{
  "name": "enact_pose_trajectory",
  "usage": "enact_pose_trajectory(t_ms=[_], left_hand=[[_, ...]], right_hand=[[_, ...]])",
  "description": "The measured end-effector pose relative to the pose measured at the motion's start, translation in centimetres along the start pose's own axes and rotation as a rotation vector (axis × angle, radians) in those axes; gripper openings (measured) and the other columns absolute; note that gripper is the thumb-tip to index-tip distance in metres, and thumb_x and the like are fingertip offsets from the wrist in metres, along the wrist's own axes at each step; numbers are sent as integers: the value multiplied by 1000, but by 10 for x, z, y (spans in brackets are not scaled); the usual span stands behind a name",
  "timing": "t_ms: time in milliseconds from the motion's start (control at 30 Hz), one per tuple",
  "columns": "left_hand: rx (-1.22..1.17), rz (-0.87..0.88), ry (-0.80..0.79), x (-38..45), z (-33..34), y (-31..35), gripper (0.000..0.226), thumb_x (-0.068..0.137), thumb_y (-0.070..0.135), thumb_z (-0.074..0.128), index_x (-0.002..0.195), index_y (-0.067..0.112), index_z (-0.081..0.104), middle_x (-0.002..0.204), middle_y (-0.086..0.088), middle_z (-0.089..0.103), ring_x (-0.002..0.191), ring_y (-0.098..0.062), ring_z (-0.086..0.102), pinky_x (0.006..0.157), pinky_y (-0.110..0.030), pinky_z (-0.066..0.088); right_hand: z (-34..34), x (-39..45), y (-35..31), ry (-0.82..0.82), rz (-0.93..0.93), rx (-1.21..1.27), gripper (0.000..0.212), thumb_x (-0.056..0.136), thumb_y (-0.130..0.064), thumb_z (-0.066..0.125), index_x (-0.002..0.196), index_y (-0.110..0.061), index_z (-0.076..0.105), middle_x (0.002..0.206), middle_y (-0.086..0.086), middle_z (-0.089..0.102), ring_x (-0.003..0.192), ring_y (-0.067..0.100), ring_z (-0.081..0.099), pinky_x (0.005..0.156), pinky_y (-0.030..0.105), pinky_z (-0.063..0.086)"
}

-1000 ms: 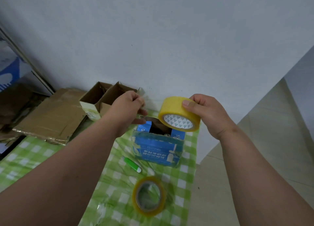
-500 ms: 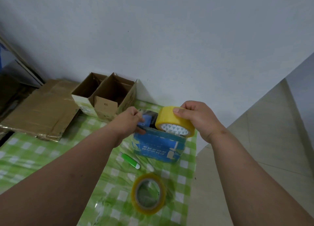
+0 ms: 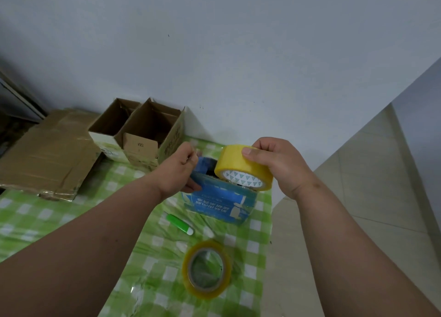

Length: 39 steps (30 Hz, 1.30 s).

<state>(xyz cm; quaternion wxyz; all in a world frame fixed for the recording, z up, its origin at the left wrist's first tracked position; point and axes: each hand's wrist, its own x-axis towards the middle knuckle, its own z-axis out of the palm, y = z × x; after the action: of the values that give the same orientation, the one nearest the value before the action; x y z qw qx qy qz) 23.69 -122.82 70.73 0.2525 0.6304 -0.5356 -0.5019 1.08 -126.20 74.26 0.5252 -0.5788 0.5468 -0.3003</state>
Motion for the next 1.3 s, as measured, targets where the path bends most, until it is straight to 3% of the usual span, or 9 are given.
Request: enact_pose_trajectory(t_ms=[133, 333, 467, 633, 767, 833, 967, 1100, 1300], left_hand=[[-45, -24, 27, 2, -1, -3, 18, 107, 31, 32, 93, 21, 37, 129, 1, 56, 73, -30, 73, 71, -41, 62], [-86, -69, 48, 11, 2, -6, 17, 107, 28, 34, 93, 20, 41, 113, -4, 59, 64, -27, 72, 69, -44, 61], [-147, -90, 58, 18, 5, -12, 17, 107, 25, 35, 93, 21, 43, 111, -7, 59, 65, -25, 70, 70, -42, 61], [-234, -111, 108, 23, 6, -24, 19, 107, 23, 33, 91, 20, 42, 113, 0, 61, 63, -18, 70, 60, -28, 55], [-277, -131, 130, 23, 6, -30, 19, 107, 21, 37, 91, 17, 46, 98, -7, 64, 67, -20, 72, 62, -29, 57], [-331, -149, 124, 22, 5, -31, 18, 106, 19, 39, 91, 15, 47, 92, -11, 64, 69, -20, 73, 61, -29, 58], [-491, -204, 120, 22, 2, -31, 18, 107, 17, 38, 91, 12, 46, 103, -18, 63, 76, -26, 74, 59, -27, 58], [-594, -217, 117, 22, 0, -32, 18, 107, 17, 36, 91, 12, 43, 116, -21, 58, 79, -31, 74, 58, -29, 59], [-657, -222, 142, 23, -6, -36, 12, 103, 11, 41, 93, 9, 47, 104, -14, 65, 73, -32, 74, 58, -33, 60]], right_hand=[[3, 6, -8, -17, 49, -26, 47, 80, -41, 76, 80, 2, 59, 72, 7, 57, 68, 22, 53, 66, 36, 40], [2, 13, -29, 5, 49, -56, 23, 75, -35, 80, 69, -16, 70, 74, -3, 68, 77, 19, 63, 69, 33, 48], [2, 18, -37, 6, 25, -19, 26, 63, -38, 80, 80, -20, 74, 83, -2, 73, 84, 21, 68, 73, 37, 54], [10, 12, -6, -20, 62, -63, 13, 83, -22, 74, 96, -20, 73, 94, -1, 73, 92, 21, 69, 82, 37, 54], [11, 6, 10, -27, 51, -119, 15, 85, -37, 72, 89, -23, 72, 83, -4, 72, 80, 13, 68, 76, 34, 53], [12, 6, 13, -38, 45, -149, 31, 82, -47, 73, 85, -17, 70, 79, 4, 69, 72, 13, 63, 70, 33, 49], [18, 3, 23, -45, 92, 26, 68, 69, -60, 73, 92, 3, 62, 80, 10, 62, 75, 20, 57, 74, 37, 46], [24, -1, 43, -30, 230, 540, 45, 75, -35, 73, 104, -2, 62, 98, 14, 60, 96, 30, 58, 84, 42, 46], [35, 0, 47, -57, 192, 470, 56, 70, -51, 72, 105, -10, 58, 96, 17, 57, 88, 28, 57, 81, 44, 44]])
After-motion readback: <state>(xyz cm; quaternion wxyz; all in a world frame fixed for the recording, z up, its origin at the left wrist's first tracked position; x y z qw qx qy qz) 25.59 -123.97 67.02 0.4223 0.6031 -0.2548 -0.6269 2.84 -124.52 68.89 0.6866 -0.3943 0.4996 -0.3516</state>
